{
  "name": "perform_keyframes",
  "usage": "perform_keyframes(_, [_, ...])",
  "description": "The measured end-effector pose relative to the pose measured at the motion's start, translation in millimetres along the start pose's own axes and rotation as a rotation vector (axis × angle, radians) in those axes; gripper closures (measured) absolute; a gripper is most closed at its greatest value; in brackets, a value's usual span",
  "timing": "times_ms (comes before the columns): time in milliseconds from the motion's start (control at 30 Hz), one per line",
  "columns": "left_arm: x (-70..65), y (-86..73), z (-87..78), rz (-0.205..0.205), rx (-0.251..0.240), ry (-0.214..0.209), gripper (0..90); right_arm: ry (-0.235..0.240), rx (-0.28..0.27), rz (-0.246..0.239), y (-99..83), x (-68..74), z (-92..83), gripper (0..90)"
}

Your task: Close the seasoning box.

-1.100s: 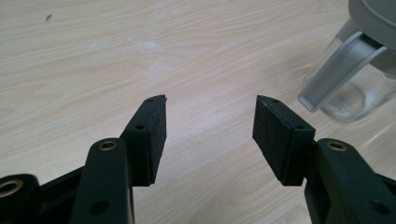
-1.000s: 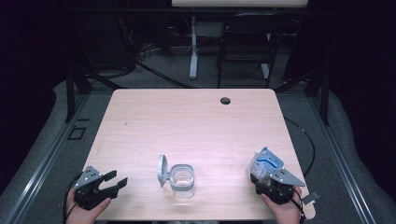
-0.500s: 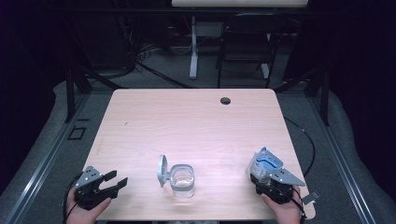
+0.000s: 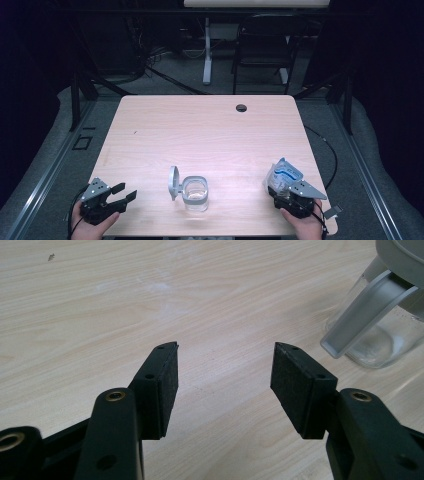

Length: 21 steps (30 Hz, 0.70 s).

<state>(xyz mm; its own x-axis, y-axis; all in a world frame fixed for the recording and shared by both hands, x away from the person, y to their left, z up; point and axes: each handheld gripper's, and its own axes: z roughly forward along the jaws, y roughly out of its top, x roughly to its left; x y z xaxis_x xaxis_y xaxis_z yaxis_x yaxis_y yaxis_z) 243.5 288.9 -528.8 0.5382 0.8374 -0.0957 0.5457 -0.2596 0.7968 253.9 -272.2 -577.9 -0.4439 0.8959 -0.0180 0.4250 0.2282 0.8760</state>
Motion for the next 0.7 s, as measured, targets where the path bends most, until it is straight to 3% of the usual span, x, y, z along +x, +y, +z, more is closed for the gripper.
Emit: perform_keyframes(700, [1.1,-0.5,-0.1,0.001,0.009,0.006,45.2,-0.009,-0.014,0.013,-0.9,2.6,0.7,39.9])
